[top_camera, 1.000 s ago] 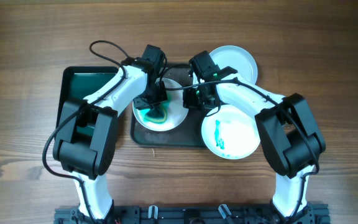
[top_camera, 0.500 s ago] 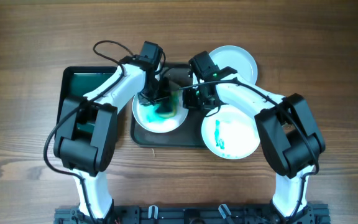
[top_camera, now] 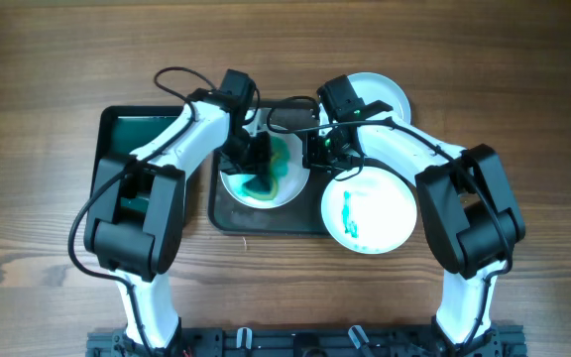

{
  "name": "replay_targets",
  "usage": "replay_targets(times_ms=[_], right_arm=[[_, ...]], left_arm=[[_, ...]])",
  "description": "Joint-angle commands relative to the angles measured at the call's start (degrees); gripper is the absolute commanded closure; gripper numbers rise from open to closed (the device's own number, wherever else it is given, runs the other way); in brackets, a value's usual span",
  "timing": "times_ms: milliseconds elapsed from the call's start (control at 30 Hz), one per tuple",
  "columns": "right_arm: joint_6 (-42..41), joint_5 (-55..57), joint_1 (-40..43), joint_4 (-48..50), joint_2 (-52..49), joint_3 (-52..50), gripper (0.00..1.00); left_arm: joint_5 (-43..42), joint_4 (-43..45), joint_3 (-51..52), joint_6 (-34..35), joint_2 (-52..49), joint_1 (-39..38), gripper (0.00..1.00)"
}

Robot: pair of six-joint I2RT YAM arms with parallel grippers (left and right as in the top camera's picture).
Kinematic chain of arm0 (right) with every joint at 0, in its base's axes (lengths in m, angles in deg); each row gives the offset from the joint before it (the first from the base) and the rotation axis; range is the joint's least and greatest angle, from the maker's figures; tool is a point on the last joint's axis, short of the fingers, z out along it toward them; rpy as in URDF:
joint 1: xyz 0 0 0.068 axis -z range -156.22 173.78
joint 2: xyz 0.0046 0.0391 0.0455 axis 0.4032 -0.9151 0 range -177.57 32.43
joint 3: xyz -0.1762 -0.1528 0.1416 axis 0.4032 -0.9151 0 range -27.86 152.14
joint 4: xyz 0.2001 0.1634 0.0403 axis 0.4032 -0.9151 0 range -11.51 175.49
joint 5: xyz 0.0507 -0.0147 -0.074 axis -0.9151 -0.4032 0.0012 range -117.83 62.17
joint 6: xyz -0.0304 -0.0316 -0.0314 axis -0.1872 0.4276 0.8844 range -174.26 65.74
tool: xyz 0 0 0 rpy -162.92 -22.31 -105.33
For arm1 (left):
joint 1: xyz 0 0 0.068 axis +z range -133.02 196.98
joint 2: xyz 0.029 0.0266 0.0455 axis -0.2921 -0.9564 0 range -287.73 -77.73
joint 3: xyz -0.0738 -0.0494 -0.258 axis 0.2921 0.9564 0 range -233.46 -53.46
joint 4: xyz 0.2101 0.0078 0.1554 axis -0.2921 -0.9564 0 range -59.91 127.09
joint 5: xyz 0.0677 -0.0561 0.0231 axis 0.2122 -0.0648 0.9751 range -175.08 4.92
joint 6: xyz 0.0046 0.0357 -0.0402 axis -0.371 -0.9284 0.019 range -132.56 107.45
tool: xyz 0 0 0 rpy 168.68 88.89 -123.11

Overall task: Clean dirty plates on tray and stack at the side
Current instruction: 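Scrub the held plate with the sponge in the left gripper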

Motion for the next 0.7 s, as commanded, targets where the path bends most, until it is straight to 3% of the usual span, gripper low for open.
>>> replay_targets(times_ms=[0,33,100,200,267,400,500,533,600,667], right_arm=[[-0.3,0.0,-0.1,0.2,-2.5,-0.6,0.96],[-0.2,0.0,-0.1,0.2,-2.5,-0.6,0.96],[-0.2,0.0,-0.1,0.2,-2.5,-0.6,0.96],[0.0,0.3,-0.1,0.0,-2.5,-0.6,0.96],[0.0,0.7,-0.1,0.0,-2.6,-0.6,0.96],[-0.4,0.6,-0.1,0.4,-2.6,-0.6,0.96],[-0.4,0.5,0.7,0.4,-2.6,-0.6,0.96],[-0.4,-0.1,1.4,0.4,-2.6,-0.6,0.96],[-0.4,-0.5,2.0,0.2,-2.6,-0.6,0.96],[-0.4,-0.5,2.0,0.0,-2.6,-0.6,0.96]], left_arm=[[-7.7,4.9,0.9,-3.4,-1.4,-1.2,0.96],[-6.9,8.3,0.9,-3.3,-1.4,-1.1,0.96],[3.2,11.6,0.9,1.2,-1.3,-1.1,0.96],[30.7,9.8,0.9,13.4,-1.2,-1.3,0.96],[41.9,3.6,0.9,20.7,-1.2,-1.3,0.96],[37.0,-2.9,0.9,22.8,-1.2,-2.3,0.96],[23.4,-5.6,0.9,20.5,-1.2,-2.7,0.96],[17.4,-5.0,0.9,15.5,-1.2,-3.1,0.96],[4.7,-2.5,0.9,-1.6,-1.2,-4.6,0.96],[-0.1,-2.5,0.9,-12.9,-1.2,-5.8,0.96]])
